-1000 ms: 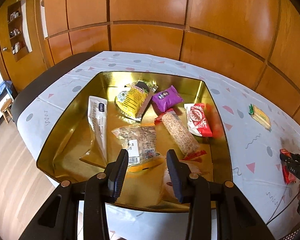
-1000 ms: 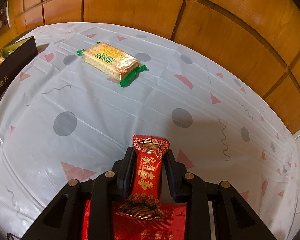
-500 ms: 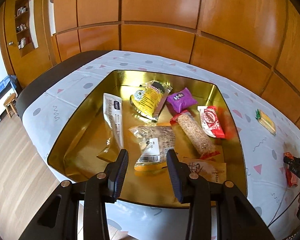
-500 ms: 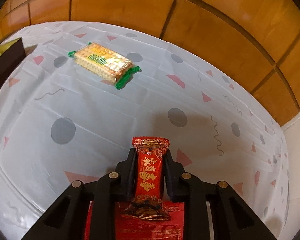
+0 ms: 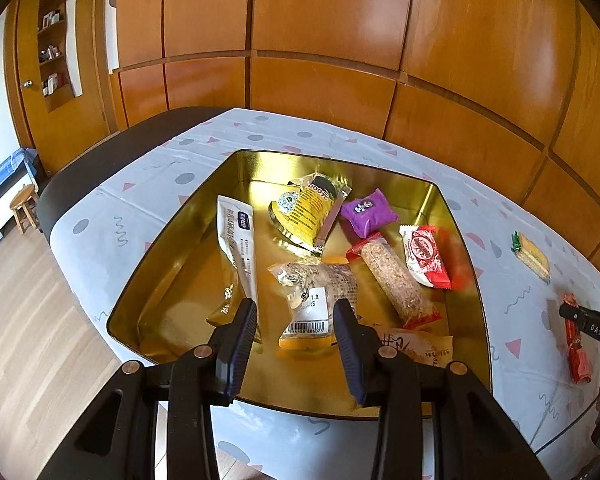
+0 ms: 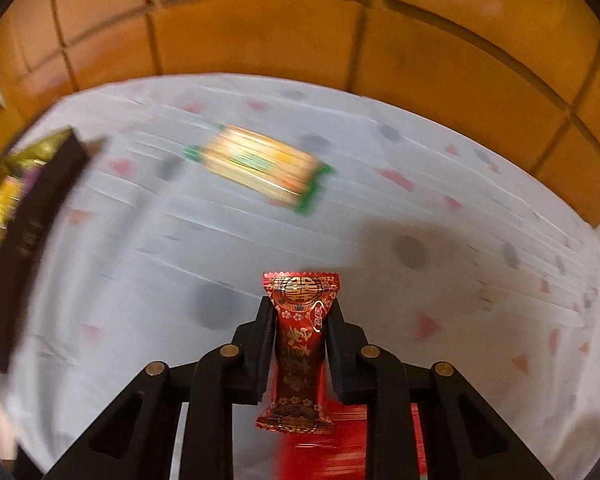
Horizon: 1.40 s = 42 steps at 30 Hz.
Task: Organize snacks
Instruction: 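Lower the gold-printed red packet into the gold tin and open the right gripper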
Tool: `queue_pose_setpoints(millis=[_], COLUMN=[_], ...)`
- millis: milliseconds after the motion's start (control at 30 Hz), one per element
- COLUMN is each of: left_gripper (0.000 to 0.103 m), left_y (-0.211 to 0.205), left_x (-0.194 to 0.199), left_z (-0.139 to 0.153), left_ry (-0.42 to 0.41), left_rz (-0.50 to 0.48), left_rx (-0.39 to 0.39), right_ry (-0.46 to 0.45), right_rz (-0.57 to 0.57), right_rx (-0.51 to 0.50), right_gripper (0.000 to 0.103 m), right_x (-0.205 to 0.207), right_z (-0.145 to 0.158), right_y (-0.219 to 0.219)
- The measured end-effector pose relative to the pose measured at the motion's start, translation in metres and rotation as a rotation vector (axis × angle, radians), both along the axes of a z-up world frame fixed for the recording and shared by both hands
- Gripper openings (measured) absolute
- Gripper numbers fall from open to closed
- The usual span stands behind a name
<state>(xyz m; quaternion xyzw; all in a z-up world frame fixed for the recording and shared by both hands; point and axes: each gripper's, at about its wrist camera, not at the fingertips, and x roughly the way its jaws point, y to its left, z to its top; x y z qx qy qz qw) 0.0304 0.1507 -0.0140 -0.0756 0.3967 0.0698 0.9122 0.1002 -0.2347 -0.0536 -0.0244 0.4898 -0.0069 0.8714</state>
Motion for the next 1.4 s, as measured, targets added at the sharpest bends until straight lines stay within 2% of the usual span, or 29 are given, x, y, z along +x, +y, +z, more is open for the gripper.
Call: queue_pose_setpoints(millis=[467,667,867,1067,1167,1400], left_gripper=[0.040,0.040,0.040,0.040,0.040,0.040], left_y=[0.012,0.018,0.024,0.025,0.023,0.013], left_x=[0.001,0.001,0.002,0.003,0.004,0.002], left_z=[-0.004,-0.005,-0.009,-0.013,-0.015,-0.016], left_ry=[0.003,0.005,0.009,0.021,0.021,0.026], left_rz=[0.032,0.054,0.079,0.080,0.077,0.046], left_rx=[-0.015,-0.025,-0.033,-0.035,-0.032,-0.021], right_ry=[-0.034,-0.039,-0.031,0.025,0.043,0.011], right_rz=[0.270,0.368,0.430,0.449,0.433,0.431], right_rx=[0.327,0.426,0.446,0.447,0.443,0.422], right_gripper=[0.024,0.024,0.024,0.031,0.042,0.043], right_x=[-0.003,-0.001,0.008,0.023,0.023,0.007], right_z=[0.051,0.071,0.074,0.046,0.033,0.033], right_y=[0.125,0.176,0.227,0.265,0.268,0.250])
